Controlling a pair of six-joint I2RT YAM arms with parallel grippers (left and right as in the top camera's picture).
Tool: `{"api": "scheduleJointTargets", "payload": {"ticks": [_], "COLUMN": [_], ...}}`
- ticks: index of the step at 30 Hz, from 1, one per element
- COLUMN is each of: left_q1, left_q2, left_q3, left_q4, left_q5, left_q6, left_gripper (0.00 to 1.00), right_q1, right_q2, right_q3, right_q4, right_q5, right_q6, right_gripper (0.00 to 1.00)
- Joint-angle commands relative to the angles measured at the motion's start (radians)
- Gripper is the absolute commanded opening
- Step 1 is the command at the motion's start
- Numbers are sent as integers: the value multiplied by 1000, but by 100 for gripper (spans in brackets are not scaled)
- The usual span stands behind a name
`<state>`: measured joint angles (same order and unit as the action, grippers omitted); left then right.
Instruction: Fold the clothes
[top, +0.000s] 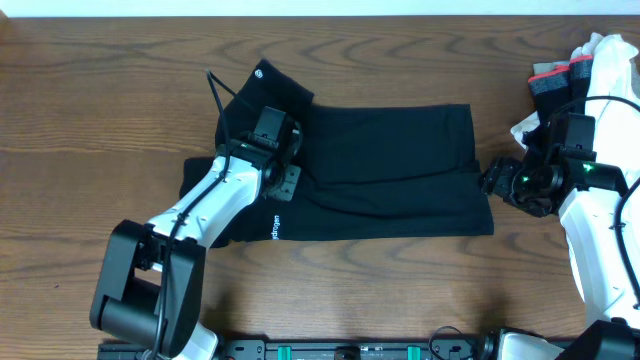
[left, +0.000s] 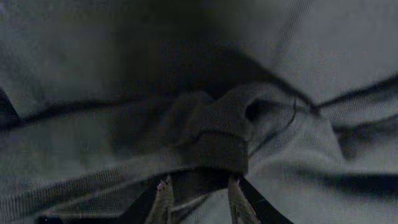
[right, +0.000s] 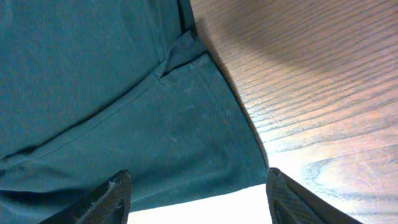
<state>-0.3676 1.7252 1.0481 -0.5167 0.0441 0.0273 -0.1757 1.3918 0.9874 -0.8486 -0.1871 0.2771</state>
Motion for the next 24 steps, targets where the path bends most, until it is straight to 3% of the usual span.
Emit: {"api": "scheduleJointTargets", "payload": {"ticks": [1, 7, 10, 13, 24], "left_q1": [2, 2, 2, 2, 2], "left_q2": [39, 94, 90, 87, 63], "left_q3": [-10, -10, -3, 27, 100], "left_q4": [7, 5, 11, -2, 19], "left_q5": [-22, -31, -47, -81, -109], "left_q6": [6, 6, 23, 25, 132], "left_gripper": [31, 31, 15, 7, 6], "right_q1": [-8, -8, -8, -8, -8], "right_q2": [-5, -5, -5, -5, -5], "right_q3": [7, 7, 7, 7, 7], "right_q4": [-6, -7, -5, -5, -3], "right_q5": [-5, -5, -5, -5, -5], "right_q6": [-1, -1, -1, -1, -1], "right_gripper": [68, 67, 68, 67, 68]}}
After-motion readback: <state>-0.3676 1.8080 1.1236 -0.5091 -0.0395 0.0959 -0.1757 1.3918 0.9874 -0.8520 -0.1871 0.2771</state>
